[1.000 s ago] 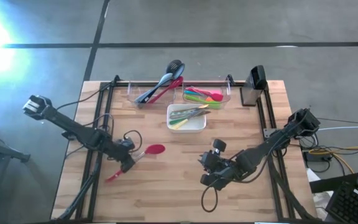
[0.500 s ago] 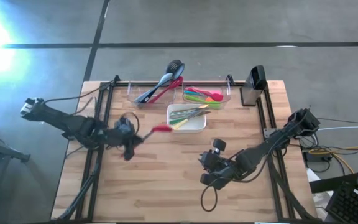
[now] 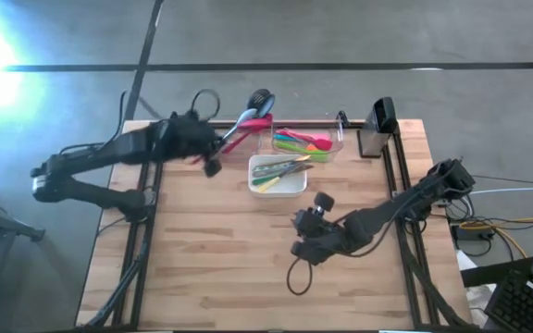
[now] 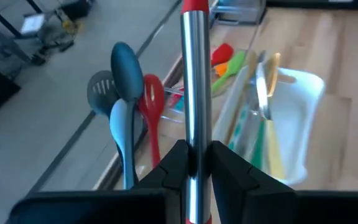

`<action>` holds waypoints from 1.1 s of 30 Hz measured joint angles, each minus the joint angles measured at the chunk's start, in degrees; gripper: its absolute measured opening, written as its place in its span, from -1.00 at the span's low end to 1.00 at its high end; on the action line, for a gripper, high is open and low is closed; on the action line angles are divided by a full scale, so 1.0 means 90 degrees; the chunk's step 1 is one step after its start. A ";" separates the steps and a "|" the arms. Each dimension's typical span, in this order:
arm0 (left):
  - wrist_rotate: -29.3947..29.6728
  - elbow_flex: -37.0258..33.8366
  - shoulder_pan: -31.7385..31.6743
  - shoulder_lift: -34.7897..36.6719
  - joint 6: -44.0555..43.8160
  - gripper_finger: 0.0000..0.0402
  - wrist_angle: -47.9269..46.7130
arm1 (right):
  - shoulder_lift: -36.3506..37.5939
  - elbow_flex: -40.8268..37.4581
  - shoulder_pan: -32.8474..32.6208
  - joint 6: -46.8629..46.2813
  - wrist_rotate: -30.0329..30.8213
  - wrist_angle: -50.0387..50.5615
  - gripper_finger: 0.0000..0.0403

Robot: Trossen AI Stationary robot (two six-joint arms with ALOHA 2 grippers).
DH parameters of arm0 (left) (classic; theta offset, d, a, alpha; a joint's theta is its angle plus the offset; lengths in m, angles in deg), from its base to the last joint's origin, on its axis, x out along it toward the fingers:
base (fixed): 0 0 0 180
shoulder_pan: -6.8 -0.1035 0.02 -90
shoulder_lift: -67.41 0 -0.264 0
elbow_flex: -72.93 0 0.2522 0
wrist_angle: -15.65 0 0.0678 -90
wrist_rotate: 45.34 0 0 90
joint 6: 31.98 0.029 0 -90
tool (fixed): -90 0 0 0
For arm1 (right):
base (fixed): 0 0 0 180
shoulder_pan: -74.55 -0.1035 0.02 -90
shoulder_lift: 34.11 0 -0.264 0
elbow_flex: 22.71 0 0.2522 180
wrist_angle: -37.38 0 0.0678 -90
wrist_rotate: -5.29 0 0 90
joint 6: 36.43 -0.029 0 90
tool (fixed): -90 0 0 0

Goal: Pick & Place Kitchen Items
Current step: Put the red silver serving spoon into the left transparent bin

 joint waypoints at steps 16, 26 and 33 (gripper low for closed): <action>-0.1765 0.0765 -0.2859 -0.2506 0.1374 -0.76 0.1300 | 0.0000 -0.0012 0.0074 0.0092 0.0034 0.0277 -0.62; -0.2039 0.0412 -0.3264 -0.3099 0.1415 -0.76 0.2297 | 0.0000 -0.0244 0.0070 -0.0470 0.0148 0.0772 -0.62; -0.2097 -0.0252 -0.3348 -0.3077 0.1378 -0.76 0.2872 | 0.0000 -0.0440 0.0075 -0.0728 0.0148 0.0773 -0.62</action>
